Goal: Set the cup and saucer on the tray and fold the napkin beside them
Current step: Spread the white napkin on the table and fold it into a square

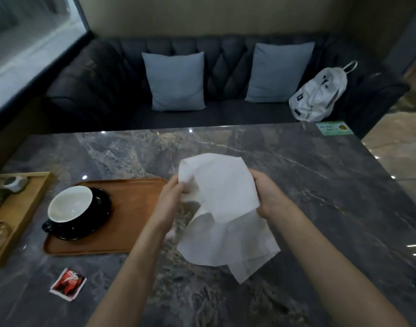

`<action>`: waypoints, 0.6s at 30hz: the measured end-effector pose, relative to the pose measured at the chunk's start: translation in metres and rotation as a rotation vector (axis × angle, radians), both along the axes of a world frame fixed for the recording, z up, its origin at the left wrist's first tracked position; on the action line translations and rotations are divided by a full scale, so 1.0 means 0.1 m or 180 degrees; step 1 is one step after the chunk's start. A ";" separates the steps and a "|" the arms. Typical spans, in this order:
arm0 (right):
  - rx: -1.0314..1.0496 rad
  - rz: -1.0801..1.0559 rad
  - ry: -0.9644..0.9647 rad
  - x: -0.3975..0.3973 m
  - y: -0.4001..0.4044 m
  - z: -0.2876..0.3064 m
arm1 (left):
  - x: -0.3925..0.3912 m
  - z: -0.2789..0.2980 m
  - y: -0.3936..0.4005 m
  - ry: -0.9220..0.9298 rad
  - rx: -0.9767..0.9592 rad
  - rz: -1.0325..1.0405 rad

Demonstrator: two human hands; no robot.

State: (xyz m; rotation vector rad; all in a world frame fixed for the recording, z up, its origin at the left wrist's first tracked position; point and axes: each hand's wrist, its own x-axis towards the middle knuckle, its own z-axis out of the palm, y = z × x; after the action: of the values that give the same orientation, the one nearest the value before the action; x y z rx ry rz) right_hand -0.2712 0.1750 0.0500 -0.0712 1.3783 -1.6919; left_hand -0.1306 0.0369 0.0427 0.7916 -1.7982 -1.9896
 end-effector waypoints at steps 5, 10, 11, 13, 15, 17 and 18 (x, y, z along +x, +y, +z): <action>-0.0020 0.0186 -0.0444 0.07 -0.06 0.03 | 0.01 0.22 0.08 -0.0231 -0.0612 -0.0149; 0.0971 0.0064 0.0913 0.10 -0.05 0.03 | -0.06 0.28 0.01 -0.0791 -0.1807 0.0261; 0.1123 0.0006 0.1368 0.09 -0.06 0.06 | -0.07 0.33 0.01 -0.0850 -0.1954 0.0228; 0.1065 -0.0152 0.2018 0.11 -0.05 0.24 | -0.09 0.40 -0.01 -0.0925 -0.2145 0.0128; 0.0816 0.0120 0.2445 0.19 -0.02 0.45 | -0.12 0.46 -0.01 -0.1032 -0.2265 0.0059; 0.0870 0.0645 0.2806 0.33 -0.03 0.61 | -0.17 0.52 0.01 -0.1072 -0.2305 0.0034; 0.0964 0.0878 0.2968 0.41 -0.05 0.63 | -0.20 0.54 0.03 -0.1061 -0.2291 0.0026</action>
State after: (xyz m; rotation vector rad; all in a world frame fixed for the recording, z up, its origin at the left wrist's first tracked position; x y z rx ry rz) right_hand -0.2303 0.1701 0.1128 -0.9251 2.1558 -1.2142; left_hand -0.1507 0.0395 0.0965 0.8969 -2.4531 -1.0838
